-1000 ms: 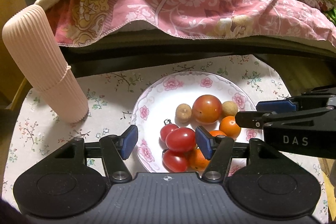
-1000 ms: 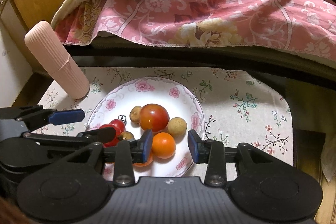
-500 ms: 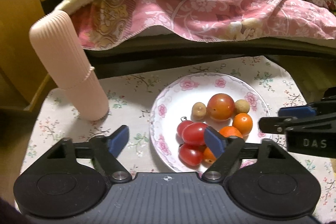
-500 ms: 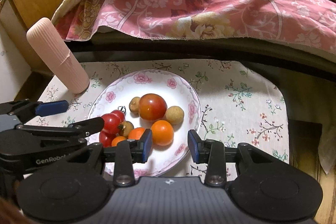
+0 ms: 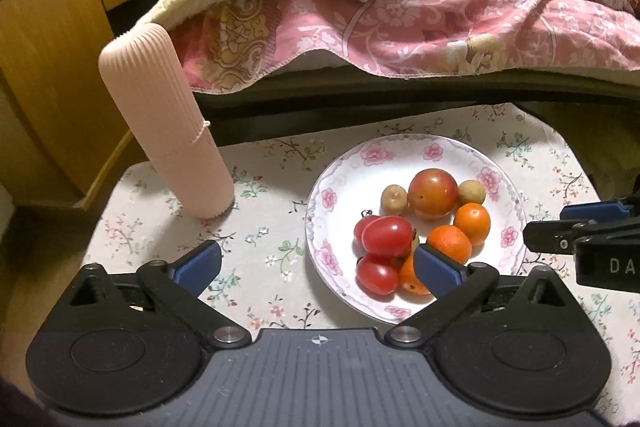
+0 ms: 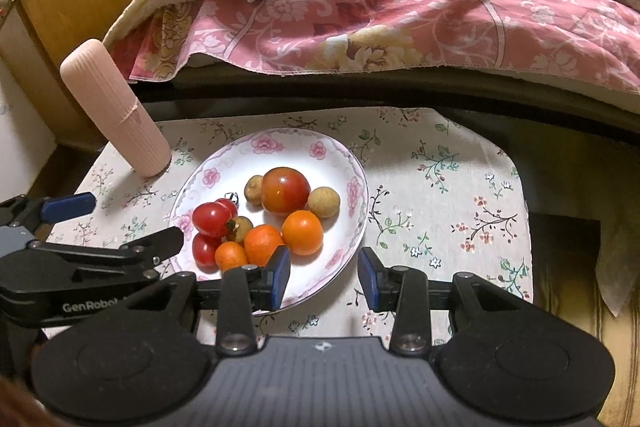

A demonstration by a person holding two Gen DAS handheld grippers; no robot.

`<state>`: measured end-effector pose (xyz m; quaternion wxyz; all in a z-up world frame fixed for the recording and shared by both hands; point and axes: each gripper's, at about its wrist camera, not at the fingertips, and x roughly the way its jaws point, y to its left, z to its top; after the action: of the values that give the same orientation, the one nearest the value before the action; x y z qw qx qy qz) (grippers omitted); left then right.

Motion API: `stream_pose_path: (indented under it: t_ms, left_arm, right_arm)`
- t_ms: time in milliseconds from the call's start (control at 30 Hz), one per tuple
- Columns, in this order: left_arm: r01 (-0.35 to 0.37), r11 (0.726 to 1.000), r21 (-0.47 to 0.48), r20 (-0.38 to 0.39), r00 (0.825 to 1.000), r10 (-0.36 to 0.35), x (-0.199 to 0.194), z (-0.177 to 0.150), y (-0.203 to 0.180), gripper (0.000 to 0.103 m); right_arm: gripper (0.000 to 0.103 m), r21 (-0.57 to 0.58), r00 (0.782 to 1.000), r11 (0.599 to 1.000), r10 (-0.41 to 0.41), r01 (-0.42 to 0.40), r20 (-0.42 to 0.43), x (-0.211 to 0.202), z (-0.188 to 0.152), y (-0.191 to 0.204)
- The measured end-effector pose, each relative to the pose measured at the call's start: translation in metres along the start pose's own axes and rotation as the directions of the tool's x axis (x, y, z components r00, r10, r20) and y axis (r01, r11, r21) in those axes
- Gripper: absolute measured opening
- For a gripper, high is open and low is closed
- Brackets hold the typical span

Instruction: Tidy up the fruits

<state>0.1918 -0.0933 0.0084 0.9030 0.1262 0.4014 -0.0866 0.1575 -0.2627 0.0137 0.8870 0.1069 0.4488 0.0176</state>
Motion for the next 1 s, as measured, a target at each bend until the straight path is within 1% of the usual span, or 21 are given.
stream_pose_path:
  t_ms: [167, 333, 500, 600, 667, 900, 1000]
  left_arm:
    - [-0.035, 0.999, 0.019, -0.003, 0.999, 0.035, -0.002, -0.002, -0.002, 0.103]
    - [-0.022, 1.0, -0.01, -0.002, 1.0, 0.022, -0.007, -0.005, 0.001, 0.103]
    - [-0.06, 0.998, -0.012, 0.011, 0.998, 0.06, -0.015, -0.008, 0.002, 0.103]
    - [-0.049, 0.999, -0.02, 0.007, 0.999, 0.049, -0.02, -0.012, 0.003, 0.103]
    - [-0.028, 0.999, -0.02, 0.003, 1.0, 0.028, -0.023, -0.014, 0.003, 0.103]
    - [-0.018, 1.0, -0.018, -0.009, 1.0, 0.018, -0.032, -0.024, 0.0, 0.103]
    - [-0.007, 0.999, -0.036, -0.014, 1.0, 0.007, -0.036, -0.028, 0.002, 0.103]
  right_arm:
    - [0.038, -0.004, 1.0, 1.0, -0.008, 0.008, 0.002, -0.003, -0.003, 0.001]
    - [0.038, -0.005, 1.0, 1.0, -0.012, 0.012, -0.002, -0.005, -0.007, 0.002]
    - [0.038, 0.0, 1.0, 1.0, -0.008, 0.008, 0.003, -0.011, -0.011, 0.002]
    - [0.038, 0.007, 1.0, 1.0, -0.003, 0.003, 0.007, -0.017, -0.015, 0.003]
    - [0.038, 0.01, 1.0, 1.0, 0.0, 0.0, 0.008, -0.02, -0.018, 0.004]
    - [0.038, 0.014, 1.0, 1.0, 0.004, -0.004, 0.014, -0.034, -0.031, 0.008]
    - [0.038, 0.027, 1.0, 1.0, 0.005, -0.006, 0.015, -0.039, -0.037, 0.008]
